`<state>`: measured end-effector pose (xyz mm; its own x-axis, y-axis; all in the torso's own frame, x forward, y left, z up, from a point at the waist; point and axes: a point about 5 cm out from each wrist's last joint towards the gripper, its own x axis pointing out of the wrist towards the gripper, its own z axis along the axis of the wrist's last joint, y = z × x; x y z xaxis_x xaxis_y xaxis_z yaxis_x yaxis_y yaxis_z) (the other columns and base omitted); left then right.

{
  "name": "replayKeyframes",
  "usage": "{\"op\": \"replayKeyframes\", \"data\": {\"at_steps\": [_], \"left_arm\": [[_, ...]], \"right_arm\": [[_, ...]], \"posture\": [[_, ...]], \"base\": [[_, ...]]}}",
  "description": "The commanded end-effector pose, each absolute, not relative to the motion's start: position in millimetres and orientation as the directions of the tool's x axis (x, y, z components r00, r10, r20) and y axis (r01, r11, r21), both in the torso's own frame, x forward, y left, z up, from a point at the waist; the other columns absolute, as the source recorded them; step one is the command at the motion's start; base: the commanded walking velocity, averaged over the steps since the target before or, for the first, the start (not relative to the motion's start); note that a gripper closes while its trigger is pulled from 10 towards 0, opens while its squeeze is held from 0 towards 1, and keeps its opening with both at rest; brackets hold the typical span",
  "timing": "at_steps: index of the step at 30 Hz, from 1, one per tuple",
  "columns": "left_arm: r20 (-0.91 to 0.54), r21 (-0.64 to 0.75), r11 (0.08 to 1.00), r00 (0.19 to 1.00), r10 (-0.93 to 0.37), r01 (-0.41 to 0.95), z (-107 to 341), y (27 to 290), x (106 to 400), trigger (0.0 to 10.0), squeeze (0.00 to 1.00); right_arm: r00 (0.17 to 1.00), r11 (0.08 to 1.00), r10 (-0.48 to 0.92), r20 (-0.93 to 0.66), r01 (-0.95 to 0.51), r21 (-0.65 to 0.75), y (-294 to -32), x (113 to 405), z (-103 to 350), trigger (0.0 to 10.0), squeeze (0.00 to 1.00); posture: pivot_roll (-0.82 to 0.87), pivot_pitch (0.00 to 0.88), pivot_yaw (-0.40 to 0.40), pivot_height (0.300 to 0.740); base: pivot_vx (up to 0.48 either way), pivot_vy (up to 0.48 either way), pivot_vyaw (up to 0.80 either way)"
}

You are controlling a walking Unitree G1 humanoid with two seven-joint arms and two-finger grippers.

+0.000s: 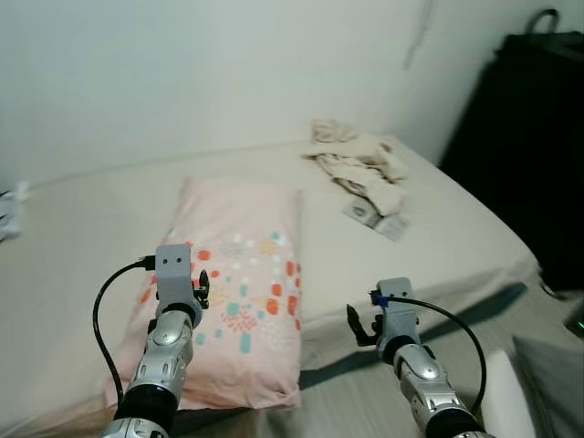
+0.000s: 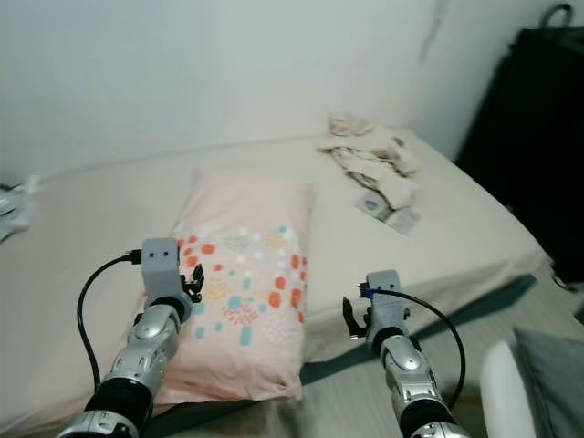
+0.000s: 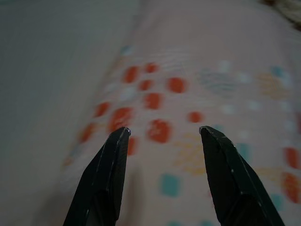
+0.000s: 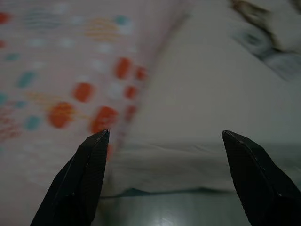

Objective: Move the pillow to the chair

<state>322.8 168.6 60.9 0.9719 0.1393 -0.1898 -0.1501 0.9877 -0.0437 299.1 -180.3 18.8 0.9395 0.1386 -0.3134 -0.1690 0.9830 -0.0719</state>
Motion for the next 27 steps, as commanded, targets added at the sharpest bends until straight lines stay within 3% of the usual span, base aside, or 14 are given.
{"op": "replayKeyframes", "data": {"at_steps": [1,14,20,27], "left_arm": [[-0.192,-0.030,0.986,0.969,0.154,-0.163,60.0,172.1,321.6,10.0,0.00],[-0.187,-0.039,0.985,0.970,0.155,-0.165,62.0,168.4,324.1,10.0,0.00],[-0.162,-0.048,0.988,0.977,0.137,-0.147,65.2,167.9,324.9,10.0,0.00],[-0.136,-0.057,0.988,0.982,0.133,-0.141,68.6,167.2,325.1,10.0,0.00]], "right_arm": [[0.940,0.980,0.152,-0.307,-0.183,-0.074,-176.7,300.2,19.8,10.0,0.00],[0.933,0.975,0.191,-0.307,-0.215,-0.048,-174.6,296.3,17.4,10.0,0.00],[0.941,0.985,0.163,-0.297,-0.173,-0.006,-178.7,297.2,18.5,10.0,0.00],[0.943,0.985,0.163,-0.289,-0.172,-0.004,-179.1,298.0,19.7,10.0,0.00]], "posture": [[-0.06,0.074,-0.020,0.740],[-0.07,0.067,-0.012,0.740],[-0.07,0.066,-0.010,0.740],[-0.07,0.064,-0.011,0.740]], "base": [[0.000,0.000,0.80],[0.000,0.000,0.80],[0.000,0.000,0.00],[0.440,0.000,0.00]]}}
